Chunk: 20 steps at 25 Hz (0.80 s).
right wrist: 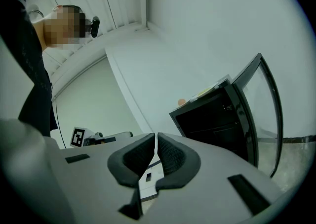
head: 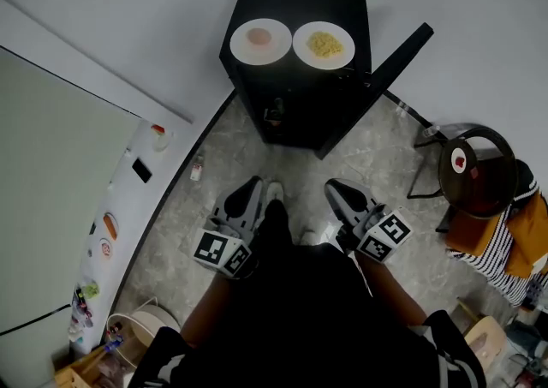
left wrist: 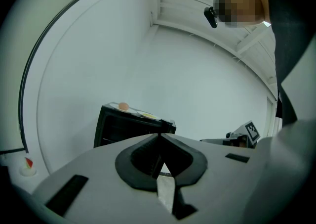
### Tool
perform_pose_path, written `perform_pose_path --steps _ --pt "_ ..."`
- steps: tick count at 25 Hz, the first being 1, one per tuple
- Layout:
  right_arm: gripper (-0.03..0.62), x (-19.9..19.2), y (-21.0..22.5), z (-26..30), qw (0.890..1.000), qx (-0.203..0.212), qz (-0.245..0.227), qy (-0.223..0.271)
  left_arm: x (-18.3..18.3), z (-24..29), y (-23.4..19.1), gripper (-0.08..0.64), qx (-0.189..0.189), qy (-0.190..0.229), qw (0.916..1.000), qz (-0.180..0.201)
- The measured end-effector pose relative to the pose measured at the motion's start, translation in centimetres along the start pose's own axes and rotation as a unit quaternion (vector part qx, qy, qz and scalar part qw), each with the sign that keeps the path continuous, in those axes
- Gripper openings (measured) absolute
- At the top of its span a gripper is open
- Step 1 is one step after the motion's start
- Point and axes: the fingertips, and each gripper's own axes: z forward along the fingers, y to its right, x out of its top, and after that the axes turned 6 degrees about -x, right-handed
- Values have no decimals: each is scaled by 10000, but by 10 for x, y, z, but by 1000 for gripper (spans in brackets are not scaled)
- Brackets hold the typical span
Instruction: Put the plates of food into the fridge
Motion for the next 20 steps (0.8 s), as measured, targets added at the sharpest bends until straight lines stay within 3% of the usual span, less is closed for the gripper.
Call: perform_pose_path --steps 6,11,20 --pt "37 19 18 52 9996 -275 14 -14 19 31 -49 32 -191 -88 9998 -74" --pt "37 33 41 89 9969 -776 149 47 31 53 -91 32 -395 -236 9989 -103" --pt "37 53 71 140 9876 -1143 992 428 43 81 -141 32 -706 -402 9965 -183"
